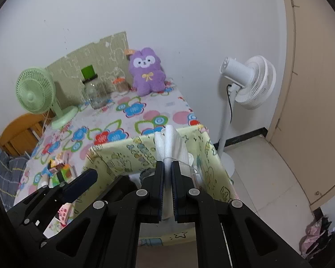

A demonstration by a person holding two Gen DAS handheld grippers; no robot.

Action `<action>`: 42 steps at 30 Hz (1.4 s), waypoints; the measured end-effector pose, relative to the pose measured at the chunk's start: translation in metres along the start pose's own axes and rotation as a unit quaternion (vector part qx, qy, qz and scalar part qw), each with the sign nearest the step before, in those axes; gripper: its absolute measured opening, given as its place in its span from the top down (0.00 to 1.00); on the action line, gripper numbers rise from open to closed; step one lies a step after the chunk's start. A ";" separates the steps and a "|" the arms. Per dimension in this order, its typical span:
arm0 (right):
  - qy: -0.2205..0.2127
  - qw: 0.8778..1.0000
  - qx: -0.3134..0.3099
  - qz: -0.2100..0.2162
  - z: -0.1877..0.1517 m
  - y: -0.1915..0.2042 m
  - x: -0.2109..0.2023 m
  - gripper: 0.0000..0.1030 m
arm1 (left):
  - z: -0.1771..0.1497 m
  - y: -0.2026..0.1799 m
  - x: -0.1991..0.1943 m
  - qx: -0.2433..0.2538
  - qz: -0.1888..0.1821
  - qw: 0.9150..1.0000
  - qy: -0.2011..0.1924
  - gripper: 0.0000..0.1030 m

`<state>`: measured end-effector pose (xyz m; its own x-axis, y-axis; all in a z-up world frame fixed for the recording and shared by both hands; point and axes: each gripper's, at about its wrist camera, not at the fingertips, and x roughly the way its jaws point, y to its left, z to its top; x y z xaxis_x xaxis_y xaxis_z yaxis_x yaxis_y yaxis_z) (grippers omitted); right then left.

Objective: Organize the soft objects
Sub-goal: 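Lower and open the left tool in the box while the right tool releases the white cloth inside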

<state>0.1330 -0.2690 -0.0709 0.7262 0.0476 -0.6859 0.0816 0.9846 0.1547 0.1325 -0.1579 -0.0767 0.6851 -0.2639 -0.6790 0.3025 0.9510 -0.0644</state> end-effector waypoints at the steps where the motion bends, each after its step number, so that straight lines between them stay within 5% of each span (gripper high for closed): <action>1: 0.004 1.000 0.000 -0.001 -0.001 -0.001 0.003 0.91 | -0.001 0.000 0.002 0.000 0.001 1.000 0.004 0.59; 10: 0.021 1.000 0.001 0.002 -0.009 -0.003 0.019 0.91 | -0.008 0.002 0.013 0.008 0.014 1.000 0.026 0.33; 30: 0.043 0.999 -0.011 0.016 -0.012 -0.003 0.022 0.85 | -0.010 -0.002 0.011 0.023 0.016 0.999 0.030 0.19; 33: 0.038 0.999 -0.014 -0.003 -0.013 -0.002 0.017 0.72 | -0.013 -0.002 0.004 0.026 0.017 0.999 0.026 0.19; 35: 0.034 0.999 -0.014 -0.010 -0.014 -0.001 0.012 0.44 | -0.014 -0.001 -0.001 0.025 0.018 0.999 0.021 0.18; 42: 0.013 1.000 -0.016 -0.020 -0.017 0.002 -0.003 0.36 | -0.018 0.006 -0.015 0.019 0.029 0.999 0.009 0.12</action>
<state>0.1190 -0.2647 -0.0805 0.7045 0.0120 -0.7096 0.0881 0.9906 0.1043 0.1117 -0.1456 -0.0799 0.6900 -0.2059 -0.6938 0.2876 0.9577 0.0018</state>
